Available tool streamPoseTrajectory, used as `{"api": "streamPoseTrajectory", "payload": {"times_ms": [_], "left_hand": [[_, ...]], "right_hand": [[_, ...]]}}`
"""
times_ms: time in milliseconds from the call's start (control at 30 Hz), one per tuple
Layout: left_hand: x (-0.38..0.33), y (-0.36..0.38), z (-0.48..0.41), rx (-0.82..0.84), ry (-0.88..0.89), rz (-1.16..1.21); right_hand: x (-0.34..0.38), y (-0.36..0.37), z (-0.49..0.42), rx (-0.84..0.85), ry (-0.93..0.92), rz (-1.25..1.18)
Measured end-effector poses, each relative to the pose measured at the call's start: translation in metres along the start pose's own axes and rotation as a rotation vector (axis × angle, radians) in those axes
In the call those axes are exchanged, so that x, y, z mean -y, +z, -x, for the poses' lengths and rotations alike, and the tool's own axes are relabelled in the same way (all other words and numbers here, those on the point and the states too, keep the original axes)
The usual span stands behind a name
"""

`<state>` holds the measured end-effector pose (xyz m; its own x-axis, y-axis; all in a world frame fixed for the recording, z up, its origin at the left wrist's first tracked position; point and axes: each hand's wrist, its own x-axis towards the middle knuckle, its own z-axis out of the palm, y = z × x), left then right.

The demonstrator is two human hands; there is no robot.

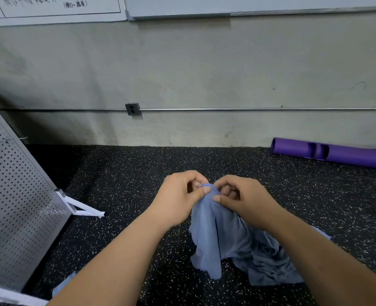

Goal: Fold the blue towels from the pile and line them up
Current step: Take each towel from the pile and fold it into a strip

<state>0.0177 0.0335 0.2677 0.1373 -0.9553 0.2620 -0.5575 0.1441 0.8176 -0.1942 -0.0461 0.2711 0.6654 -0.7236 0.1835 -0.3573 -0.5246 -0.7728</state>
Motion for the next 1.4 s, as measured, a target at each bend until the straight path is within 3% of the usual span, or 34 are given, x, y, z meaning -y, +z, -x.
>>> {"api": "streamPoseTrajectory", "payload": {"times_ms": [267, 433, 700, 867, 1033, 1200, 1400], "left_hand": [[0.016, -0.027, -0.005, -0.221, -0.004, -0.088], [0.029, -0.051, -0.004, -0.356, -0.025, -0.106], [0.047, -0.083, 0.002, -0.478, -0.064, -0.125], [0.049, -0.087, 0.005, -0.46, -0.053, -0.144], [0.048, -0.089, 0.007, -0.463, -0.05, -0.16], [0.051, -0.087, 0.007, -0.442, -0.097, -0.161], [0.055, -0.088, 0.006, -0.446, -0.134, -0.178]], "right_hand": [[-0.03, -0.025, -0.001, 0.196, 0.13, 0.112], [-0.048, -0.044, 0.008, 0.193, 0.18, 0.29], [-0.074, -0.066, 0.016, -0.002, 0.205, 0.56], [-0.074, -0.07, 0.017, -0.133, 0.119, 0.724], [-0.074, -0.072, 0.018, -0.362, 0.167, 0.772], [-0.068, -0.078, 0.02, -0.394, 0.148, 0.75], [-0.058, -0.083, 0.02, -0.505, 0.056, 0.501]]}}
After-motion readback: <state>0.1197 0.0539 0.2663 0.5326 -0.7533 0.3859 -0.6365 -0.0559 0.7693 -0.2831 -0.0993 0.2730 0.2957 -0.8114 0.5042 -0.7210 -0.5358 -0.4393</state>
